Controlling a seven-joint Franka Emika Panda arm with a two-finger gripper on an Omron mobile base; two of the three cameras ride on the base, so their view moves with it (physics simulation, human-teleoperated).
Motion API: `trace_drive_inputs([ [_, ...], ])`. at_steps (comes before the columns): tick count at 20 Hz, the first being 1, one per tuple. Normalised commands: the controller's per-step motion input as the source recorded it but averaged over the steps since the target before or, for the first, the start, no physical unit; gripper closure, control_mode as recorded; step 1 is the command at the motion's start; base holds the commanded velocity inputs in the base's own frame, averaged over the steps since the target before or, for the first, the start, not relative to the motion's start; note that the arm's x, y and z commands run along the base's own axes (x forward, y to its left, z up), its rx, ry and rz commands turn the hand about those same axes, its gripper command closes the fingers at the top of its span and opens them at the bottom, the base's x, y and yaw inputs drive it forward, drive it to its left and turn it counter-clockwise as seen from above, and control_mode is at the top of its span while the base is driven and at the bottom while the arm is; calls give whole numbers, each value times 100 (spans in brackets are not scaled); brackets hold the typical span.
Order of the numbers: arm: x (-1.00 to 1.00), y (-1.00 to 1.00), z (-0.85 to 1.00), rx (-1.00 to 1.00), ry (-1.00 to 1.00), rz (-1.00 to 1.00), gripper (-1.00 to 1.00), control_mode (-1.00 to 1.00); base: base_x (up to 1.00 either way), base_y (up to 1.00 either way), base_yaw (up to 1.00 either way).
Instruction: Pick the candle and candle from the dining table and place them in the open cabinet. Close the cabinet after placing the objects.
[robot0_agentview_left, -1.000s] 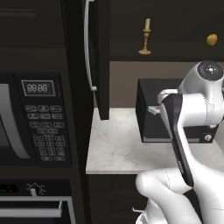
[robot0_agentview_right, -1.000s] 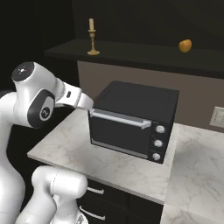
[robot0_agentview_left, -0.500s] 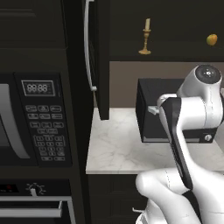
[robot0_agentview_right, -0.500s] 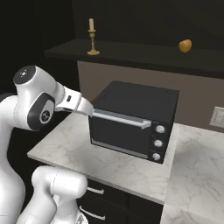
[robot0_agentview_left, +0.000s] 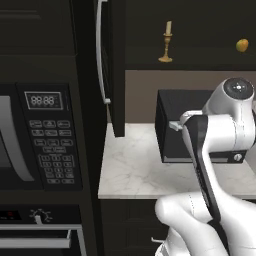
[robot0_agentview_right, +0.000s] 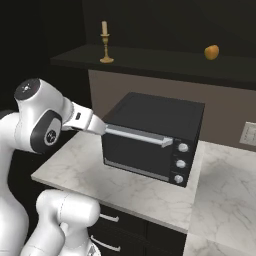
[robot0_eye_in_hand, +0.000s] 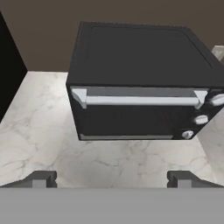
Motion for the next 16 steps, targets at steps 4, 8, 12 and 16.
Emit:
trace_drive_inputs([
  [4, 0, 0, 0, 0, 0, 0, -100, 100, -23, 0, 0],
  [8, 0, 0, 0, 0, 0, 0, -100, 100, -40, 0, 0],
  [12, 0, 0, 0, 0, 0, 0, -100, 100, -44, 0, 0],
  [16, 0, 0, 0, 0, 0, 0, -100, 100, -52, 0, 4],
])
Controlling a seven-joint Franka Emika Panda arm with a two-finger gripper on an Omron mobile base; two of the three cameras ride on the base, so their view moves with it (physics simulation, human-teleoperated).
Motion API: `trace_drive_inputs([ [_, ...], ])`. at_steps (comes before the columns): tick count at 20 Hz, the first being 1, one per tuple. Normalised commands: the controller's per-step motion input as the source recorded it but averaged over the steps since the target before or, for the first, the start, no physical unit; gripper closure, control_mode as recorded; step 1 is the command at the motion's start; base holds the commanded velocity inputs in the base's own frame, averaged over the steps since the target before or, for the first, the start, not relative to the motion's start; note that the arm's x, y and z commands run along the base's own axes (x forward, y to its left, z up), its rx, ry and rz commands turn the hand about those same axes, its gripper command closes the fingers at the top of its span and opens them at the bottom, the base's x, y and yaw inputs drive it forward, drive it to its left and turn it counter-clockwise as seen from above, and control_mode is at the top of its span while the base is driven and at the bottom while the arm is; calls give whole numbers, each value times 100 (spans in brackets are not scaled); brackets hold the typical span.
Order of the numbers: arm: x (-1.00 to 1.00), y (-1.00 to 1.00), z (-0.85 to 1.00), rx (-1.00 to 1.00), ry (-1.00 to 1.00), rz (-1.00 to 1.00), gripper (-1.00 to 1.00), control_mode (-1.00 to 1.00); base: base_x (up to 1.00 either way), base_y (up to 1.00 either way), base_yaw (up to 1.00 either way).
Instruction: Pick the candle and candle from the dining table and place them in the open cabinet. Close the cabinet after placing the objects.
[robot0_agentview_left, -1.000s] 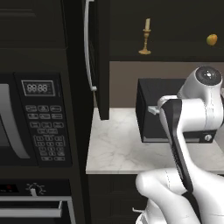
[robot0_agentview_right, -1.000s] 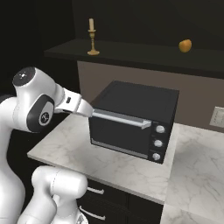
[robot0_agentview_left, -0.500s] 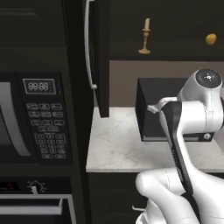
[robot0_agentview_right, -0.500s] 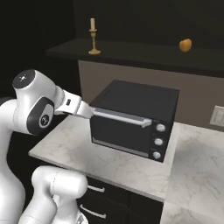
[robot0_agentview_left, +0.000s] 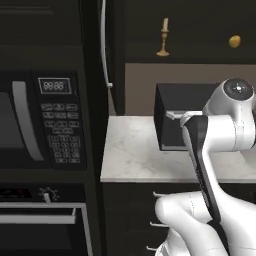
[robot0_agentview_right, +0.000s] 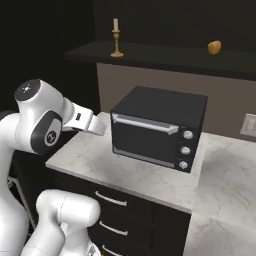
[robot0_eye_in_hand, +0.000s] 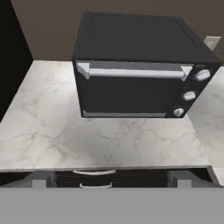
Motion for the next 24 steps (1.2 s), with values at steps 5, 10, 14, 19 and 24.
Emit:
trace_drive_inputs([
  [5, 0, 0, 0, 0, 0, 0, -100, 100, -71, 5, 11],
  [10, 0, 0, 0, 0, 0, 0, -100, 100, -67, 29, 16],
  [14, 0, 0, 0, 0, 0, 0, -100, 100, -45, 47, 28],
  [19, 0, 0, 0, 0, 0, 0, -100, 100, -34, 52, 36],
  [24, 0, 0, 0, 0, 0, 0, -100, 100, -29, 56, 37],
])
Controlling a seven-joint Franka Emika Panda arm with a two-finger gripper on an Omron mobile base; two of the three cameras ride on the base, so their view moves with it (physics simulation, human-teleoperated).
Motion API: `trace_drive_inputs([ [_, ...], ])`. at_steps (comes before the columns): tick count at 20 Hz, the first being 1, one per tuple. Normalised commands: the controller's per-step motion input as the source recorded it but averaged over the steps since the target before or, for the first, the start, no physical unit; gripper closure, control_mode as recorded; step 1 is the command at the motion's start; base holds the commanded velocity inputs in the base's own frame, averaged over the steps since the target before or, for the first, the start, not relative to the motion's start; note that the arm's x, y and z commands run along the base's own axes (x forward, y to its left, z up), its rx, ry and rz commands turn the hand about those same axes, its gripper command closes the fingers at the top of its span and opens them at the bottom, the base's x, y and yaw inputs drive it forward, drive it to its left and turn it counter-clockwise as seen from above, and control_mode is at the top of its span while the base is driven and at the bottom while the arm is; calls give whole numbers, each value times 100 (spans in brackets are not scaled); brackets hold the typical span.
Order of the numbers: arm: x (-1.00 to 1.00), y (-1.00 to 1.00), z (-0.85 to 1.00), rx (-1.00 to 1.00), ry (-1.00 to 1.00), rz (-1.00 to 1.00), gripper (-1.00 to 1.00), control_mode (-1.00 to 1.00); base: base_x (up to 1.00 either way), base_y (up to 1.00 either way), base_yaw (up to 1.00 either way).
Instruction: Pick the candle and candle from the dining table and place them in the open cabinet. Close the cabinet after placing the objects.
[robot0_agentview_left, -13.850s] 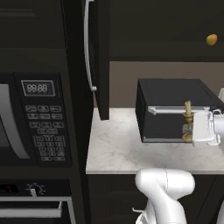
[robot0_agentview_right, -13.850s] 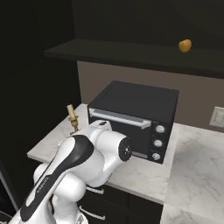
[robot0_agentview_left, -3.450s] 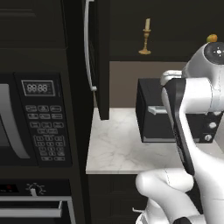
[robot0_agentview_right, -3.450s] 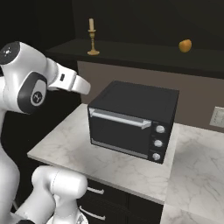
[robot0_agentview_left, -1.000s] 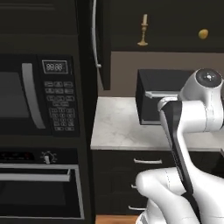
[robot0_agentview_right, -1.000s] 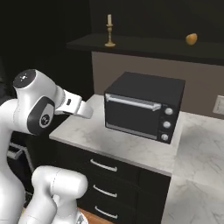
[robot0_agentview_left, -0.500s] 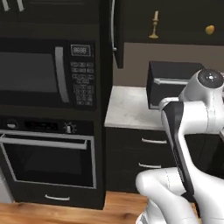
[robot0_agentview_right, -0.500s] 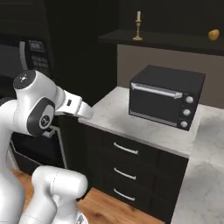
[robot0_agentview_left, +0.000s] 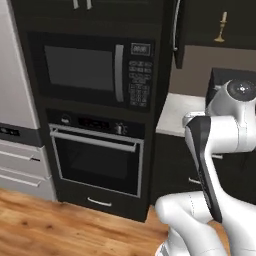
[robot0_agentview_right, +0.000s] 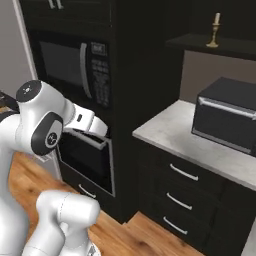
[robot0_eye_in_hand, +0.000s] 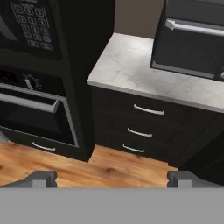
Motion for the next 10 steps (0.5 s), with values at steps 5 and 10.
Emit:
trace_drive_inputs([
  [5, 0, 0, 0, 0, 0, 0, -100, 100, -26, 60, 37],
  [10, 0, 0, 0, 0, 0, 0, -100, 100, -20, 65, 37],
])
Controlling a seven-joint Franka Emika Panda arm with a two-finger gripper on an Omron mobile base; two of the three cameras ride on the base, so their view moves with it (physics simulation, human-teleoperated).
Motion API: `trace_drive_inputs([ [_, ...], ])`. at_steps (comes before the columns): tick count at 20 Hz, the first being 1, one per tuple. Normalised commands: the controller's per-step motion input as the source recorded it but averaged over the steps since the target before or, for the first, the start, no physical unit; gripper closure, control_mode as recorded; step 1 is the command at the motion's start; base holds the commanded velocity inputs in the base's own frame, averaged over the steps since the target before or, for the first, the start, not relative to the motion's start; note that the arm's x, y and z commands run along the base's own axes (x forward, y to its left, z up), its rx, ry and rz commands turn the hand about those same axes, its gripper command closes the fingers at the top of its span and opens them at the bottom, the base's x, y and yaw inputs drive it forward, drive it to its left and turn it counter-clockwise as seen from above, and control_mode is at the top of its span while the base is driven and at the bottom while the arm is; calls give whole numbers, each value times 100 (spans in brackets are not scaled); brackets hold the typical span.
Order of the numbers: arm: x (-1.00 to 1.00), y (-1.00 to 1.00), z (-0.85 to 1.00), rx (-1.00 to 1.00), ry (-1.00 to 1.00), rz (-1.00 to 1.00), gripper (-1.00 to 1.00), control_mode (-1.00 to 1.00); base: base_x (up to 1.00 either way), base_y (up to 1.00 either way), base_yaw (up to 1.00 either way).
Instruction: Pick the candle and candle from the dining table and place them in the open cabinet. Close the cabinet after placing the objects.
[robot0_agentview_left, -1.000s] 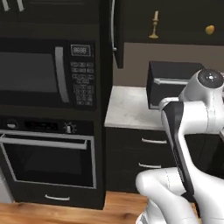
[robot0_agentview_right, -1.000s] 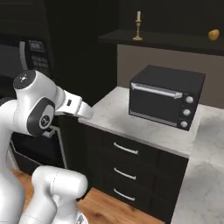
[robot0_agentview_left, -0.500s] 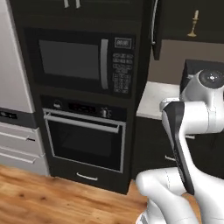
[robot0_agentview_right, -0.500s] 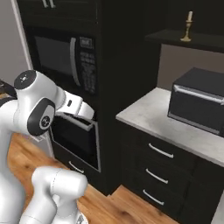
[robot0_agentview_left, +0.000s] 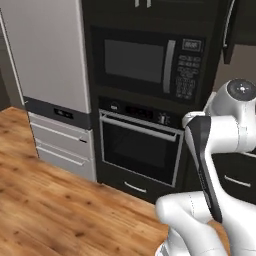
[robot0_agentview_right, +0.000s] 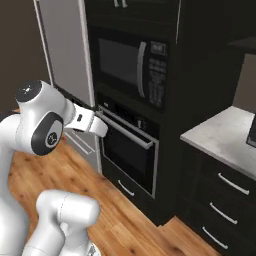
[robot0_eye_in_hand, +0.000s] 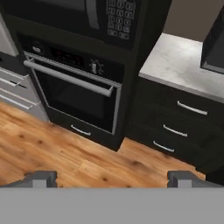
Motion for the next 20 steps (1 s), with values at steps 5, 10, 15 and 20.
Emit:
trace_drive_inputs([
  [5, 0, 0, 0, 0, 0, 0, -100, 100, -16, 63, 36],
  [10, 0, 0, 0, 0, 0, 0, -100, 100, -14, 57, 36],
  [15, 0, 0, 0, 0, 0, 0, -100, 100, -19, 55, 34],
  [20, 0, 0, 0, 0, 0, 0, -100, 100, -24, 55, 33],
])
